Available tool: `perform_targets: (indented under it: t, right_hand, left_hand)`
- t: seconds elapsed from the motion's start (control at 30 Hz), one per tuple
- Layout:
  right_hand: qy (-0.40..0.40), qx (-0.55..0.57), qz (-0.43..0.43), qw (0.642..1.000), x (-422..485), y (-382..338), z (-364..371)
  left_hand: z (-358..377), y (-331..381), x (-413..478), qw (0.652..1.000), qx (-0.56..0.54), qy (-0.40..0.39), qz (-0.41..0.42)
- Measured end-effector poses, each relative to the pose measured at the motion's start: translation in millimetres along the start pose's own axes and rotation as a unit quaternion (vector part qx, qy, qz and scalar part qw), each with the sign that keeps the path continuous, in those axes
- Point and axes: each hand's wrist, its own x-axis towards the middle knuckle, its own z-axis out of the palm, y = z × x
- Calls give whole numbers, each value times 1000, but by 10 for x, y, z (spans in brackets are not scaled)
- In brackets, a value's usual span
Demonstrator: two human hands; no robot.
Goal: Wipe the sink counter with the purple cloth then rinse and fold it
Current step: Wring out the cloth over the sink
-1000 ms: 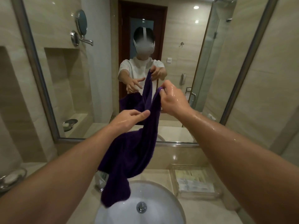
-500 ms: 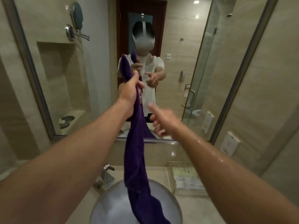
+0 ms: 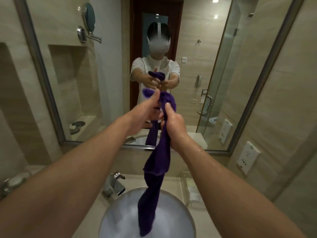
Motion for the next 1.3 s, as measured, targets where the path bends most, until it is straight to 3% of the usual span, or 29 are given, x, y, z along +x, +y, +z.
perform_targets:
  t: [0.17, 0.27, 0.4, 0.57, 0.63, 0.67, 0.73, 0.8, 0.83, 0.9, 0.97, 1.03, 1.13, 1.23, 1.3]
  right_hand:
    - [25, 34, -13, 999, 109, -440, -27]
    - [-4, 20, -36, 999, 130, -696, 28]
    - [-6, 32, -58, 998, 119, -964, 84]
    - [9, 30, -84, 996, 187, -1074, 27]
    - [14, 42, -99, 994, 200, -1122, 19]
    - [19, 37, -106, 993, 194, -1146, 24]
    - [31, 29, -123, 992, 183, -1174, 23]
    - [41, 12, -138, 990, 164, -1169, 21]
    - [44, 2, -137, 990, 148, -1155, 17]
    - [53, -10, -120, 991, 118, -1136, -16]
    - [63, -14, -88, 994, 84, -1145, -104]
    - [61, -22, -28, 997, 31, -1176, -238]
    - [49, -35, 31, 998, -52, -1221, -463]
    - [56, -41, 34, 997, -47, -1254, -663]
    - [65, -54, 39, 996, -3, -1223, -783]
  left_hand:
    - [312, -898, -373, 995, -1, -77, -67]
    - [662, -1194, -460, 997, 18, -36, -61]
    - [902, -1411, -359, 994, -29, 86, -64]
    - [937, -1895, -405, 991, -39, 62, -109]
    - [941, -2107, -489, 975, -17, 87, -204]
    - [943, -2189, -538, 954, -37, 87, -284]
    - [957, -2239, -597, 893, -156, 9, -421]
    - [986, -2212, -558, 848, -274, -58, -449]
    - [1018, -2199, -502, 827, -341, -54, -444]
    - [1109, -2179, -357, 767, -497, 24, -405]
    - [1195, -2215, -220, 676, -631, 118, -363]
    - [1250, -2298, -136, 603, -712, 148, -328]
    - [1266, -2395, -82, 536, -771, 196, -282]
    - [1194, -2628, -60, 496, -766, 325, -247]
    - [1092, -2799, -58, 463, -745, 399, -266]
